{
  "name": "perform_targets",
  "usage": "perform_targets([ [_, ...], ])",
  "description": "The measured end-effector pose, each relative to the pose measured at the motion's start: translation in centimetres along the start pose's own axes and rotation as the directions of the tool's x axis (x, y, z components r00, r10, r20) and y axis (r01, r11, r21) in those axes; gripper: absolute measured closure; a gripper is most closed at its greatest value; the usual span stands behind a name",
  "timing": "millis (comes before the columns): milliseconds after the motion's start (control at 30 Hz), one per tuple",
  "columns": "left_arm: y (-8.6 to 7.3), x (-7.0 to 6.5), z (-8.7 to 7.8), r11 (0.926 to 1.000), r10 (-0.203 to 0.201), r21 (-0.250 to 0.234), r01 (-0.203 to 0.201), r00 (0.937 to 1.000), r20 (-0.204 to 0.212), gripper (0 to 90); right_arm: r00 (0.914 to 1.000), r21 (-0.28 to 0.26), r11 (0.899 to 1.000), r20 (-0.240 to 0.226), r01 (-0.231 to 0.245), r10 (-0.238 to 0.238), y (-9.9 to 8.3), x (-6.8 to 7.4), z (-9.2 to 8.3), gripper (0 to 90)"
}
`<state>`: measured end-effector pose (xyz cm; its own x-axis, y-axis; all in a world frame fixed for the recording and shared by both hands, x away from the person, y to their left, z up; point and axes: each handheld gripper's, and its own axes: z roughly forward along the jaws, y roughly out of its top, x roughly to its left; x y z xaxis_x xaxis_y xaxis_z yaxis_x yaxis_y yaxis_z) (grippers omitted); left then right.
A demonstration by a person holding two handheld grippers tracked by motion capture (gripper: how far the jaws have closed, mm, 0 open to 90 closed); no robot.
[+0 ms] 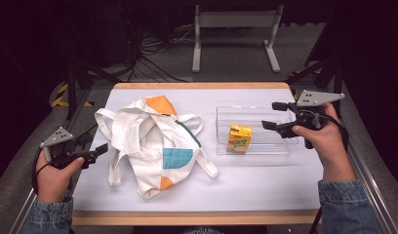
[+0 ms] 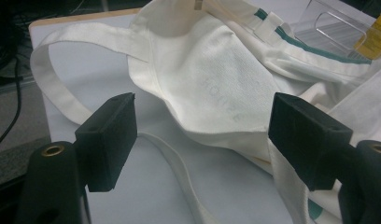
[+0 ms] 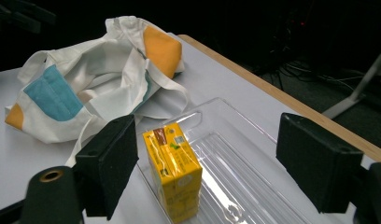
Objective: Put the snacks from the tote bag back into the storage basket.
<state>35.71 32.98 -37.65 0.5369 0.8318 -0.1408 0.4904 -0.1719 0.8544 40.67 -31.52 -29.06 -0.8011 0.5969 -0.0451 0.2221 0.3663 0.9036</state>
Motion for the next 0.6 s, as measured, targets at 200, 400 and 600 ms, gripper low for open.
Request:
perform_targets([
  [200,-0.3,-0.2,-0.7,0.9999,0.001,-0.010,-0.001,1.0000,-0.008,24.2,0.9969,-0.007,0.999,0.070,-0.036,0.036,-1.2,0.0,-2.4,19.3],
  [400,-0.5,-0.3,-1.1,1.0000,0.000,-0.008,0.000,0.9999,-0.010,23.9,0.9866,-0.015,0.998,0.148,-0.068,0.069,-3.3,0.5,-3.9,15.2],
  [600,-0.6,-0.2,-1.2,0.9999,-0.007,-0.012,0.007,1.0000,-0.006,23.9,0.9795,-0.046,0.995,0.175,-0.093,0.100,-5.1,1.0,-4.4,12.2],
])
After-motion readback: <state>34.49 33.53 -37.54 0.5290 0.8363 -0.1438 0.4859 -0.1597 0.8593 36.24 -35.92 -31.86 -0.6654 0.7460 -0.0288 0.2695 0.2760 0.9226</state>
